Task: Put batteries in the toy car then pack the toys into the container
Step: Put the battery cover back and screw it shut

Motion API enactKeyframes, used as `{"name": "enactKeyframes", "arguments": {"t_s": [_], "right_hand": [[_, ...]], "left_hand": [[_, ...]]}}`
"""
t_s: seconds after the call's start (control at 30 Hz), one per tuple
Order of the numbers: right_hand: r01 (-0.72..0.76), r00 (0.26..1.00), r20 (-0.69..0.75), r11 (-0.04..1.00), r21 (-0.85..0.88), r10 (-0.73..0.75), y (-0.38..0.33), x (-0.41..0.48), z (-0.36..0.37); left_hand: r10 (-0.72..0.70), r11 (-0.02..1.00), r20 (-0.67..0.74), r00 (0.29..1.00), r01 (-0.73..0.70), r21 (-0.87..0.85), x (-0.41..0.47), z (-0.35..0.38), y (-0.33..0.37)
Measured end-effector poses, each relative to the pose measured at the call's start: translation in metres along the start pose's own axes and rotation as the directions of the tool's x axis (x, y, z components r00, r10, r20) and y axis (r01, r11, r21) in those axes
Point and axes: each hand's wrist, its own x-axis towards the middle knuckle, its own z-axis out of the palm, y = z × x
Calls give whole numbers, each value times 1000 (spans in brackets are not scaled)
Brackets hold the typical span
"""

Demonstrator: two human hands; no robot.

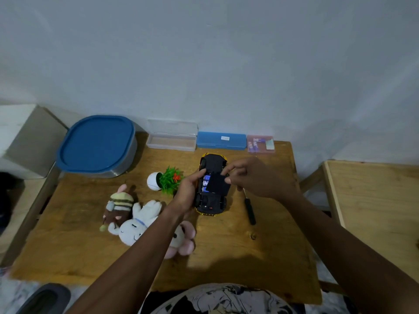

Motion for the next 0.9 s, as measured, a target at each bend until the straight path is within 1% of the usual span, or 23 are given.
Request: {"name": "enactKeyframes", "arguments": {"t_s": [0.13,0.3,0.5,0.6,0.73,0.9], "right_hand": [[39,999,-25,999,4,-39,-3,3,0],[88,996,-20,996,-30,-89,-6,6,2],[99,995,-22,993,-64,-101,-2,10,5],[108,993,-32,988,-109,-112,-1,10,7],[108,992,-46,980,-169,-117,3,11,9],[115,989,-66,976,-184,-129,6,11,9]], "left_hand": [[13,1000,8,1000,-13,28,-1,2,1],[39,998,8,999,-40,56,-2,1,0],[57,996,41,997,-60,72,-4,3,1],[63,994,55,996,-67,90,-4,3,1],[67,994,61,996,-73,85,-4,4,0],[80,993,57,995,-85,88,-3,6,1]]}}
